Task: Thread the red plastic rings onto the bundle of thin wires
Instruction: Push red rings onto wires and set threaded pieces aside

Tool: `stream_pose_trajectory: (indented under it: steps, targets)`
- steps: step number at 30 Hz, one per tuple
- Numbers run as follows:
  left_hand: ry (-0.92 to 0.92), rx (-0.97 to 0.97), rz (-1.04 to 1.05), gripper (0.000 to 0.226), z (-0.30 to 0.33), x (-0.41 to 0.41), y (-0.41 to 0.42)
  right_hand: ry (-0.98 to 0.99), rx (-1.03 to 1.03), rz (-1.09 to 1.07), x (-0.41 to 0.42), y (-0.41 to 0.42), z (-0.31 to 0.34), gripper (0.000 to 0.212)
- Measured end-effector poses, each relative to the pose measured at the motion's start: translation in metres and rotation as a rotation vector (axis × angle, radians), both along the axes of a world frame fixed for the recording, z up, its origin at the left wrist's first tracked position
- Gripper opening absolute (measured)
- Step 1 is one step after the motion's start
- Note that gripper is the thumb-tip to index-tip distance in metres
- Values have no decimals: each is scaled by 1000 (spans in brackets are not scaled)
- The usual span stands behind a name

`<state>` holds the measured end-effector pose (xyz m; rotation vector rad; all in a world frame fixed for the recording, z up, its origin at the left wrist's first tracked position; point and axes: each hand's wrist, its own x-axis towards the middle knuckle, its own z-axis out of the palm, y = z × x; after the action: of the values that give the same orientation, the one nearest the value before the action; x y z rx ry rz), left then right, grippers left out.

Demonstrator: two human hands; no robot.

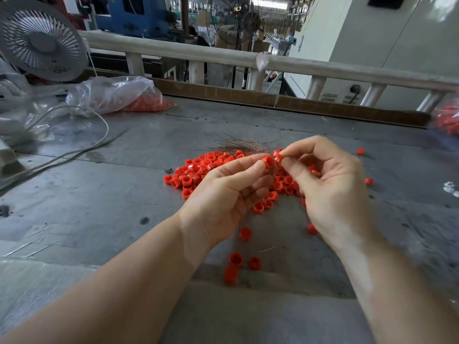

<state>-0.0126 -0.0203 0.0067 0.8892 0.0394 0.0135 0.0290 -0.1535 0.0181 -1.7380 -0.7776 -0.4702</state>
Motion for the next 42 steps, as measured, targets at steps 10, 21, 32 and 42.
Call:
stream_pose_trajectory:
  steps: [10,21,32,42]
  targets:
    - [22,6,14,23,0,0,0,-306,-191,-133,-5,3,-3,6]
    - [27,-25,7,22,1,0,-1,-365,-211,-195,-4,4,-4,8]
    - [38,-67,-20,17,0,0,-1,-446,-231,-228,-4,4,-6,8]
    - [54,-43,29,27,1,-1,-2,-457,-267,-237,-7,6,-8,8]
